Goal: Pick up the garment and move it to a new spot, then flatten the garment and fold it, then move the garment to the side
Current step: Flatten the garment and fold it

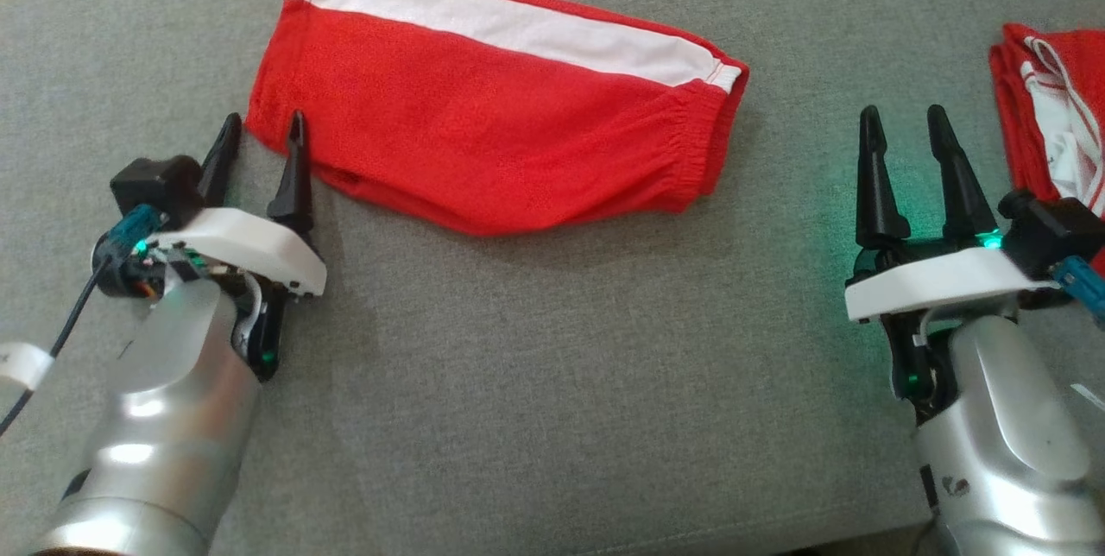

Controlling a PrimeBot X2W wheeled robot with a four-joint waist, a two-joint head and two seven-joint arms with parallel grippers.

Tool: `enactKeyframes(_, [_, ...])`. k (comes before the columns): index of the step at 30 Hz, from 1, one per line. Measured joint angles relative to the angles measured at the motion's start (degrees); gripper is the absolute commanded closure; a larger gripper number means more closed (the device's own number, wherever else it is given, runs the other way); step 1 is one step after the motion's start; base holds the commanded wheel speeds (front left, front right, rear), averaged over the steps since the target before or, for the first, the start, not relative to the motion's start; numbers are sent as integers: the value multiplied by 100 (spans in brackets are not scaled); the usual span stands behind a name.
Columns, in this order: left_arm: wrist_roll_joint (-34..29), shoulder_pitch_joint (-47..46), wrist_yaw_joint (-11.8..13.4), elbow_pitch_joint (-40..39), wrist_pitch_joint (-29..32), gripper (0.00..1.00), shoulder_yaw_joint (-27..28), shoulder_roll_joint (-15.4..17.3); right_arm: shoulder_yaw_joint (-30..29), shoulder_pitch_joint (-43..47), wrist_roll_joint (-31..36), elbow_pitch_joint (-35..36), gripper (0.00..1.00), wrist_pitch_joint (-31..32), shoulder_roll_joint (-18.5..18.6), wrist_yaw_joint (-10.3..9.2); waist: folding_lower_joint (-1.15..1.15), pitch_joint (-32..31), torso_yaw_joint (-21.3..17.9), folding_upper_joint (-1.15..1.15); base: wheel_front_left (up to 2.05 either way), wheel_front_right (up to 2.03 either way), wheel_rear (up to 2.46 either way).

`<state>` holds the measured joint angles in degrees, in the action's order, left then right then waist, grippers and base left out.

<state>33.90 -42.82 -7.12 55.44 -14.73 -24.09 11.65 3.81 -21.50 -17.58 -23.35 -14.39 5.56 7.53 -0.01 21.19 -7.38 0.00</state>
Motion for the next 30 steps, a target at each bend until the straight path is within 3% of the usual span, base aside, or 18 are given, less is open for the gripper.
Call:
enactKeyframes(9, [302, -162, -1, 158, 135, 0, -526, -47, -91, 51, 68, 29, 0, 0, -76, 0, 1, -1, -31, 0, 0, 0, 0])
enactKeyframes(10, [305, -177, -1, 162, 177, 29, -612, -42, -92, 71, 80, 24, 0, 0, -89, 0, 1, -10, -32, 0, 0, 0, 0])
enactKeyframes(11, [345, -193, -1, 171, 224, 73, -672, -43, -91, 96, 97, 23, 0, 0, -103, 0, 1, -20, -33, 0, 0, 0, 0])
enactKeyframes(12, [370, -204, -1, 187, 222, 100, -732, -43, -91, 108, 97, 11, 0, 0, -112, 0, 1, -31, -33, 0, 0, 0, 0])
enactKeyframes(16, [385, -238, 12, 365, 120, 100, -728, -49, -99, 107, 98, -8, 0, 0, -119, 0, 1, -121, -15, 0, 0, 0, 0])
enactKeyframes(20, [375, -125, 272, 366, 45, 100, -630, -144, -216, 147, 167, -29, 0, 0, -122, 0, 1, -297, 79, 0, 0, 0, 0])
enactKeyframes(25, [156, 439, 637, -335, 44, 100, -241, -226, -331, 480, 257, -68, 0, 0, -137, 0, 1, -539, 277, 0, 0, 0, 0])
enactKeyframes(30, [-132, 1587, 955, -1224, 44, 100, 243, -454, -331, 879, 304, -216, 0, 0, -212, 0, 0, -886, 600, 0, 0, 0, 0])
